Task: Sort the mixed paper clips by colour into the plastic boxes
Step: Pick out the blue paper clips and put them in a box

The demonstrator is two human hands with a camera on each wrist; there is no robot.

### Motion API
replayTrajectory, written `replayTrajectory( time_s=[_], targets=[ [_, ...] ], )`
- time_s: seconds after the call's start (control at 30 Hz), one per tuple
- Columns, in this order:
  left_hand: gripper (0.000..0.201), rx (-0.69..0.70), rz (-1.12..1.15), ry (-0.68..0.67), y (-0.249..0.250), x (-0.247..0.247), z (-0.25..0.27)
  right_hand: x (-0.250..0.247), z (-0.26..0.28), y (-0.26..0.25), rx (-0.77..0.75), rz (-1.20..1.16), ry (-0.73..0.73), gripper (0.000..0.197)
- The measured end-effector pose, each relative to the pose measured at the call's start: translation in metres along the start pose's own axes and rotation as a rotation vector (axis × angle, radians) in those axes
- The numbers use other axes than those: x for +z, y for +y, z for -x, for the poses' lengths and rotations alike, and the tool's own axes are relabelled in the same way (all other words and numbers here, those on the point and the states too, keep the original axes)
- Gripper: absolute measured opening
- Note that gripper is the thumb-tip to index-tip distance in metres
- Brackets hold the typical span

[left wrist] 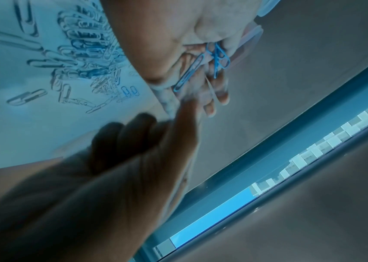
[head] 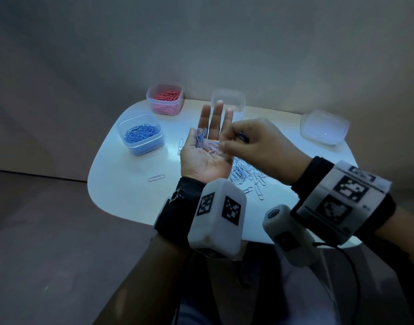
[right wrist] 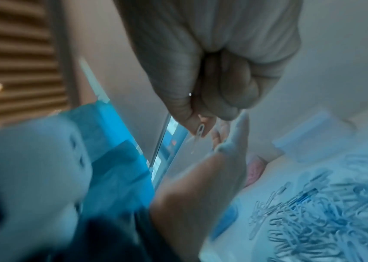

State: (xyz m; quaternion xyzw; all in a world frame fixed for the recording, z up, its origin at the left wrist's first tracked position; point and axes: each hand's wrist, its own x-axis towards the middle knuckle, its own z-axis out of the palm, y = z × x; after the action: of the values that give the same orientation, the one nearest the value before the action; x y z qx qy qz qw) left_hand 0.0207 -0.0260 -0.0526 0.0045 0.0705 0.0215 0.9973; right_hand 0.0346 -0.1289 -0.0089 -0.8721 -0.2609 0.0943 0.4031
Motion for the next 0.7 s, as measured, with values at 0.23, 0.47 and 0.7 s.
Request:
replayTrajectory(
  time_s=[0.23,0.47,0.7],
  targets=[
    [0.047,-0.008,-0.115,0.187,0.026,-0.018,0.002,-0.03,-0.026,0.045,0.353,0.051,0.038,0.021],
    [0.04,-0.176,-0.537,0.258,0.062,-0.008,0.001,-0.033,-0.034,0.055,0.297,0.518,-0.132,0.013],
    [0.021,-0.301,-2.062,0.167,0.045,0.016,-0.01,-0.018,-0.027,0.051,0.286,0.502,-0.243,0.028]
  ],
)
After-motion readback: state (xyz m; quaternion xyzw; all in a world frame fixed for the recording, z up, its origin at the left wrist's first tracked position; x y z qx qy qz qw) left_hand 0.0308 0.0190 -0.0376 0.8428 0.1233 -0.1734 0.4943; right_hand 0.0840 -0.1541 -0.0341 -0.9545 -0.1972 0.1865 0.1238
